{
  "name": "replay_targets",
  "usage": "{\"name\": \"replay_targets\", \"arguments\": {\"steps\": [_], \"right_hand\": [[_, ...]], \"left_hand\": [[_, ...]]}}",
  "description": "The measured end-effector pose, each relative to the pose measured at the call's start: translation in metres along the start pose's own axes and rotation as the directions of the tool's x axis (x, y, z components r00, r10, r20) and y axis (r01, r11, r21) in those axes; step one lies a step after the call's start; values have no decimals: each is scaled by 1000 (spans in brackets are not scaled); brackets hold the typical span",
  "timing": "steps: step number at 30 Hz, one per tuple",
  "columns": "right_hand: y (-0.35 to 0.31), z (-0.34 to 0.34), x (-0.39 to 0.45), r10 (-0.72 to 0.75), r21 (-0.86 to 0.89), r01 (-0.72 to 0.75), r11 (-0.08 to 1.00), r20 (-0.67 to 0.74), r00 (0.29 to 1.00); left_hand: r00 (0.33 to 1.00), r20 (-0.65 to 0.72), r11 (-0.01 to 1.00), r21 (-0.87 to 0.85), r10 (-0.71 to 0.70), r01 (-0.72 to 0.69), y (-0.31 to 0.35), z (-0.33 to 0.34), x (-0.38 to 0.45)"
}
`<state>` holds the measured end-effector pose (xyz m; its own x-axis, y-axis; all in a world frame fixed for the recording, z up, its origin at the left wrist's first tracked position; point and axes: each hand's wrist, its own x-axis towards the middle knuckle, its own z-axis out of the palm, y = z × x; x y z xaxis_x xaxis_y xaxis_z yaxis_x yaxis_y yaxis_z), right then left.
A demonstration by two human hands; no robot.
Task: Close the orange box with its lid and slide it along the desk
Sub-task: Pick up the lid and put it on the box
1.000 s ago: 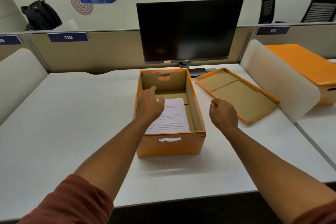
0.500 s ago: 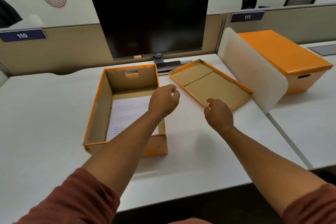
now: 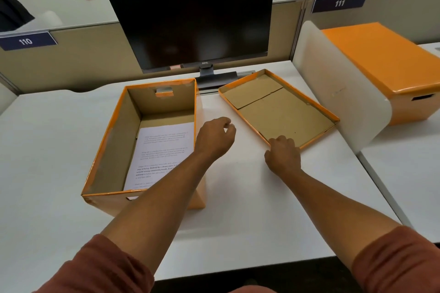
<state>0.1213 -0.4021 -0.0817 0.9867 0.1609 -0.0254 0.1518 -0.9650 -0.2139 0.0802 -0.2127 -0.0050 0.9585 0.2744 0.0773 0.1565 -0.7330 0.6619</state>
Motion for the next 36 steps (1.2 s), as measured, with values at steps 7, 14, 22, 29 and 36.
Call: {"name": "replay_targets", "arguments": {"steps": [7,14,22,29,36], "right_hand": [[4,4,10,5,-60,-6,998,-21,1000],[-18,-37,17,-18,-89,-6,996,-270,963],[-47,-104,-1,17,46,7,999,-504,864],[-90,-169,-34,64,360,215,908,-624,779],[-138,-217,-79,148,731,398,554,-557,817]], "left_hand": [[998,-44,999,19,-45,46,-8,1,11],[999,-41,1000,17,0,1,-8,-10,11],[991,-10,989,-73,130,-131,-15,-46,0],[987,-58,980,-122,149,-155,-30,-85,-13],[982,-113,968,-181,153,-172,-44,-126,-25]]}}
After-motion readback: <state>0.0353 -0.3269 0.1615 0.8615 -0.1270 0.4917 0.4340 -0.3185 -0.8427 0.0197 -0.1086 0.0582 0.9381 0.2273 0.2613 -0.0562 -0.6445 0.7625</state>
